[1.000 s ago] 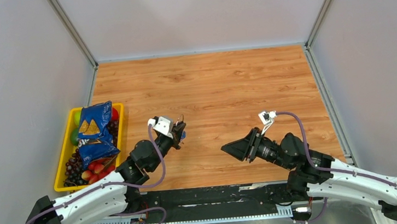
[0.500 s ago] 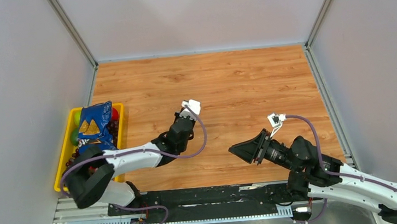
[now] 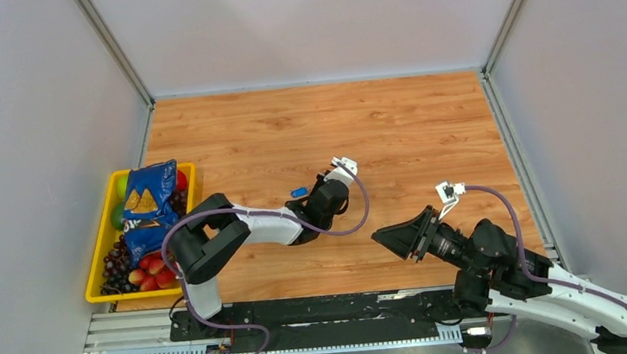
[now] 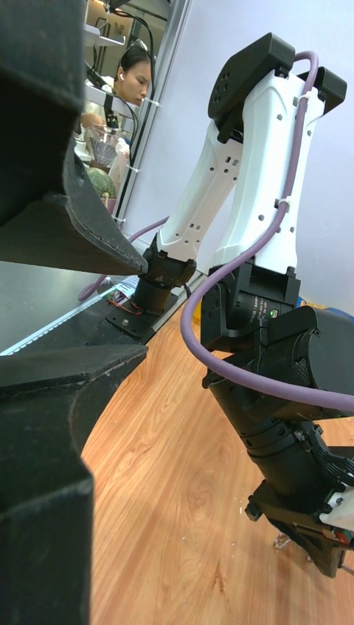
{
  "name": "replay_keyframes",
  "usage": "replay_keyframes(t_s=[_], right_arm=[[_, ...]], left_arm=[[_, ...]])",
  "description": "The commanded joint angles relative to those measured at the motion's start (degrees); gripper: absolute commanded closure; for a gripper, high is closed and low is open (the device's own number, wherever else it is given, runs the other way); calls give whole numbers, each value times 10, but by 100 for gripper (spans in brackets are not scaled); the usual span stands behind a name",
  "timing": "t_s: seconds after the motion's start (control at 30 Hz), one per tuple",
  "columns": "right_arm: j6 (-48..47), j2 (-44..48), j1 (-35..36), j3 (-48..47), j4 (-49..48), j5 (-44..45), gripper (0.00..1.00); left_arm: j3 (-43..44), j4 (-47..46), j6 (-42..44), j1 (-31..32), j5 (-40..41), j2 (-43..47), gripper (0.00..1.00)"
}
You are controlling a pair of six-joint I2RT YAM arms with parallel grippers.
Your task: Put the keys on the keyring
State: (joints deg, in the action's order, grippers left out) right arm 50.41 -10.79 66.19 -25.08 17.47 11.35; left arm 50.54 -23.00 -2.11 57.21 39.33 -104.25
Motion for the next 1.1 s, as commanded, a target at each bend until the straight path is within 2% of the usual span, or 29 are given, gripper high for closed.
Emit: replay_keyframes(t_s=[0.0, 0.13, 0.3, 0.4, 0.57, 0.6, 0.8, 0.9, 0.97, 1.07], right_arm=[[-9, 12, 2, -14, 17, 11, 57], [-9, 17, 2, -19, 25, 16, 57], [-9, 15, 2, -24, 31, 16, 57], [-9, 13, 2, -27, 32, 17, 57], [-18, 1, 2, -41, 34, 19, 57], [-21, -2, 2, -48, 36, 21, 56], [-41, -14, 2, -77, 50, 38, 50], [-51, -23, 2, -93, 53, 41, 41], [-63, -37, 2, -109, 55, 41, 34], [-82, -64, 2, -133, 60, 45, 30]], left_arm=[[40, -3, -25, 11, -15, -27, 100], [67, 4, -29, 23, -20, -58, 97], [89, 10, -49, 31, -39, -88, 87], [89, -1, -58, 36, -60, -92, 71], [82, -31, -61, 41, -101, -81, 55], [79, -38, -61, 41, -113, -76, 48], [67, -40, -52, 42, -154, -18, 35], [63, -30, -42, 42, -170, 28, 28], [58, -24, -37, 42, -178, 56, 19], [54, -8, -30, 42, -186, 103, 17]])
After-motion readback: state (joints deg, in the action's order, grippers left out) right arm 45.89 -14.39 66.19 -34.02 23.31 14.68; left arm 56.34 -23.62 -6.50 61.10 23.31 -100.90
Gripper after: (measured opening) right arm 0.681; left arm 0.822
